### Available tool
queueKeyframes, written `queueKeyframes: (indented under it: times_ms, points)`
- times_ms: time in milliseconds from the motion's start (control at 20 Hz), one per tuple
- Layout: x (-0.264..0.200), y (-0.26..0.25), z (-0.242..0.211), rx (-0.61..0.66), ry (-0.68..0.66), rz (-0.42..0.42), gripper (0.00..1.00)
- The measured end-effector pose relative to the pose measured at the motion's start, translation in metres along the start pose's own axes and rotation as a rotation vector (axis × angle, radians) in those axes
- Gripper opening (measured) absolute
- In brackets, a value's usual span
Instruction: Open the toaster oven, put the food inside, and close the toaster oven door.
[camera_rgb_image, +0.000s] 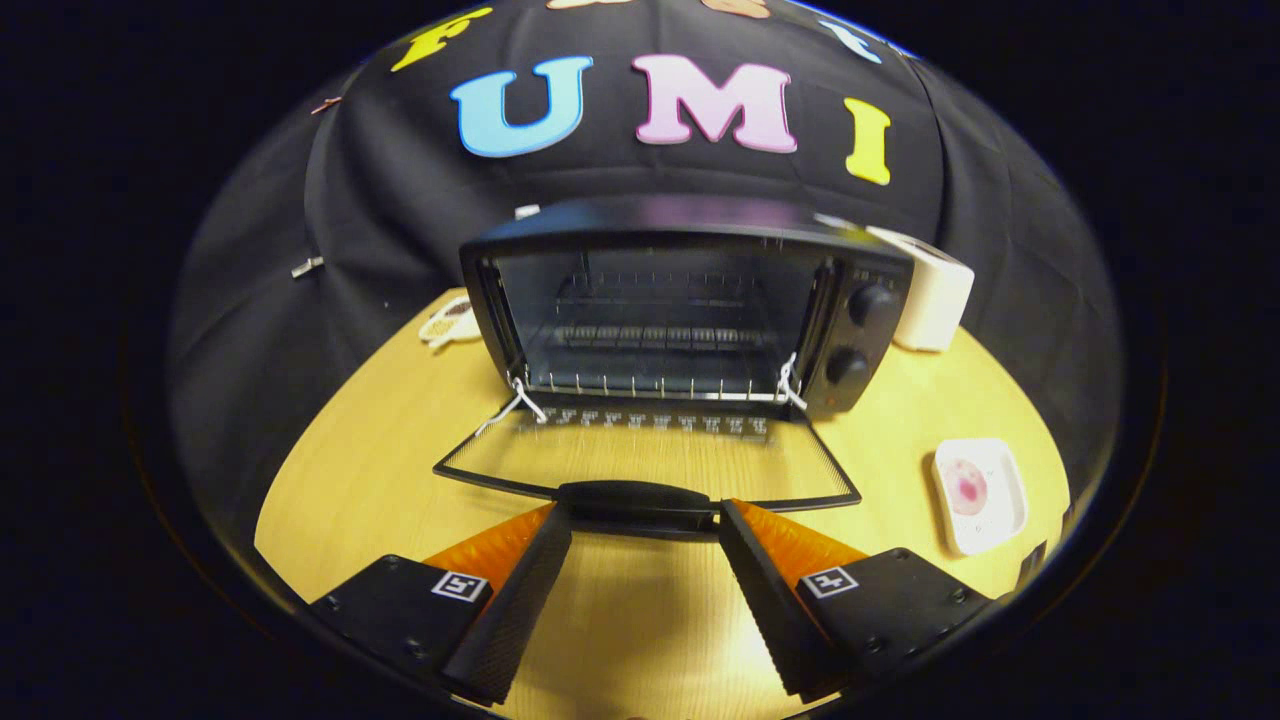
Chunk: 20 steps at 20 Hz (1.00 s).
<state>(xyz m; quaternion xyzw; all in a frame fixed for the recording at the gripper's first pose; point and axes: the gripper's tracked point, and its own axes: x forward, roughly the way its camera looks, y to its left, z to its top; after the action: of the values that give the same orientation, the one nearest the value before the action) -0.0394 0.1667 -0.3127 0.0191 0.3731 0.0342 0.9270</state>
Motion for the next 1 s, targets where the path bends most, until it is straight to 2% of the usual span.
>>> queueKeyframes:
  times_ms: [150, 350, 750, 1000]
  points:
    - [-0.008, -0.015, -0.002, 0.017, 0.012, -0.017, 0.98]
    - [-0.035, -0.047, 0.028, -0.076, -0.068, 0.025, 0.98]
    - [-0.083, -0.211, 0.082, -0.124, -0.178, -0.086, 0.99]
    - [-0.088, -0.312, 0.077, -0.042, -0.114, -0.173, 0.99]
